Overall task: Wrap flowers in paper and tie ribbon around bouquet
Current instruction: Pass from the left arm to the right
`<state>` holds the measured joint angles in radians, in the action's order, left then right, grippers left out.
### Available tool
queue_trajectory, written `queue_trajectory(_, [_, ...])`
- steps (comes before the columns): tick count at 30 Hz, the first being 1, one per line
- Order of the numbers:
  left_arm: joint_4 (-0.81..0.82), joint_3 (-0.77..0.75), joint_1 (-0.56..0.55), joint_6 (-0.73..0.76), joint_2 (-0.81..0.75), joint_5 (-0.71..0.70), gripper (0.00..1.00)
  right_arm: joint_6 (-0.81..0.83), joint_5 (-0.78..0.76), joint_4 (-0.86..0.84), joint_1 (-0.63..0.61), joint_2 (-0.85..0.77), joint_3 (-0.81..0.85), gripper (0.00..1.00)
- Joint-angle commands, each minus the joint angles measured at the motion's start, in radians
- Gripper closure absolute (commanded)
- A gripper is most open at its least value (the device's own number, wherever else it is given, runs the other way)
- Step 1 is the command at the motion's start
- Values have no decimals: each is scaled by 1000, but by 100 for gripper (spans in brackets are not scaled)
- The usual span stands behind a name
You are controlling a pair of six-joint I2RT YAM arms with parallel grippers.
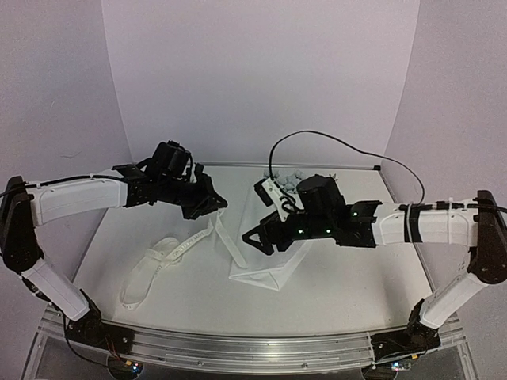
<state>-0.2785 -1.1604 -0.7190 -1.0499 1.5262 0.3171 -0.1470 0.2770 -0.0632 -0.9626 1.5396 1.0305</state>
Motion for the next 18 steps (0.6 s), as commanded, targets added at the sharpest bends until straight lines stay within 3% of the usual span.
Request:
queue_trajectory(1, [55, -78, -5, -49, 11, 70, 100, 101, -15, -99, -28, 76, 109, 19])
queue_trajectory(10, [77, -84, -7, -77, 15, 98, 100, 100, -59, -104, -49, 243, 269, 20])
queue_trajectory(15, [79, -88, -8, -86, 12, 101, 100, 92, -143, -115, -58, 322, 320, 27])
queue_trajectory(18, [83, -84, -8, -94, 5, 100, 100, 84, -203, -130, -60, 349, 322, 35])
